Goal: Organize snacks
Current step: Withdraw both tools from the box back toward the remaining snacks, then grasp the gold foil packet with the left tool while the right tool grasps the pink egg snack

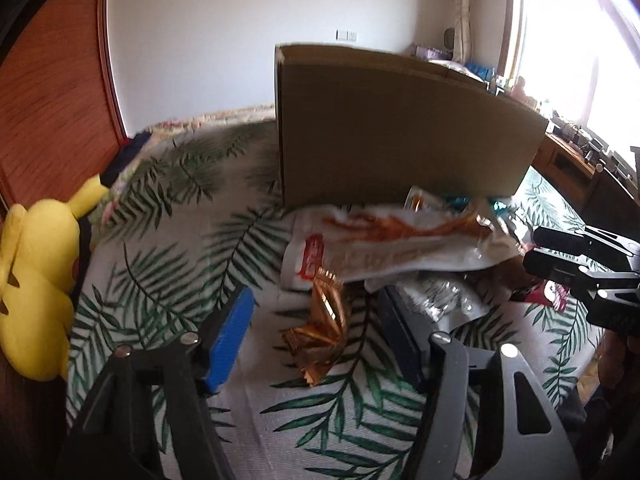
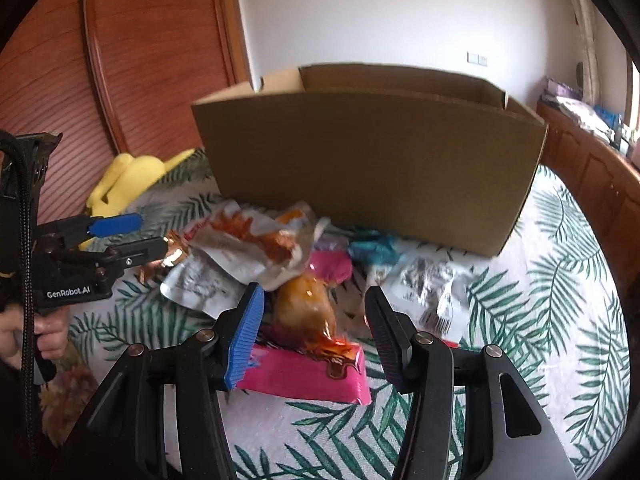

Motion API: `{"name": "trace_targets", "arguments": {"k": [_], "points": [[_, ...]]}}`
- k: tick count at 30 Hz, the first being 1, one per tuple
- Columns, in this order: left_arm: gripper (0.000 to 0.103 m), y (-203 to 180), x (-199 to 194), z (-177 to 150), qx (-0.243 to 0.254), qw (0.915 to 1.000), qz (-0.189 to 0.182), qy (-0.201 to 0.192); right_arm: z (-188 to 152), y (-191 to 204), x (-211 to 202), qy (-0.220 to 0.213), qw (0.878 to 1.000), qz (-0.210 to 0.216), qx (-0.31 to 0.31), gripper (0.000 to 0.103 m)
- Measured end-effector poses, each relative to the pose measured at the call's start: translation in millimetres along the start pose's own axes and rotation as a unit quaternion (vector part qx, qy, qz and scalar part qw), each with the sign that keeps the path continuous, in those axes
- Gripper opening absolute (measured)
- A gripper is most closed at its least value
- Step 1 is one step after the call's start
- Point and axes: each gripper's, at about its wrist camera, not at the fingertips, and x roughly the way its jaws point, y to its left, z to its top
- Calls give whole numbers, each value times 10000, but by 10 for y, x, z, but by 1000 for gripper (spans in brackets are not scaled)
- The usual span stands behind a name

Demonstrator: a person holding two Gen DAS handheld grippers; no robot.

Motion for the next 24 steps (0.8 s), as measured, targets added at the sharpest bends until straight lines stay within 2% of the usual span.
{"name": "trace_targets", "arguments": {"k": [3,6,9,12,18,21,22,24], "points": [[59,37,84,-22,-46,9998,-133,163,-23,-50,61,100,9999,46,118,54],[53,57,149,-52,-69,9996,-100,269,-21,-63,121,154,9996,136,187,54],[38,54,137,-66,-9,9996,-135,244,-16,-19,171,238,9996,117,128,54],[30,24,130,-74,95,9995,-138,257,-22,50,257,372,9993,64,14,54],[33,-30,139,-70,235,9992,-45,326,28,99,380,592,9982,12,-33,54],[28,-45,146,-65,276,9991,-9,336,42,149,464,719,9973,-43,-124,54],[24,-52,142,-67,306,9990,-9,335,39,152,472,730,9972,-68,-131,52],[22,-53,124,-78,278,9990,-66,334,35,137,460,719,9973,-120,-123,46]]}}
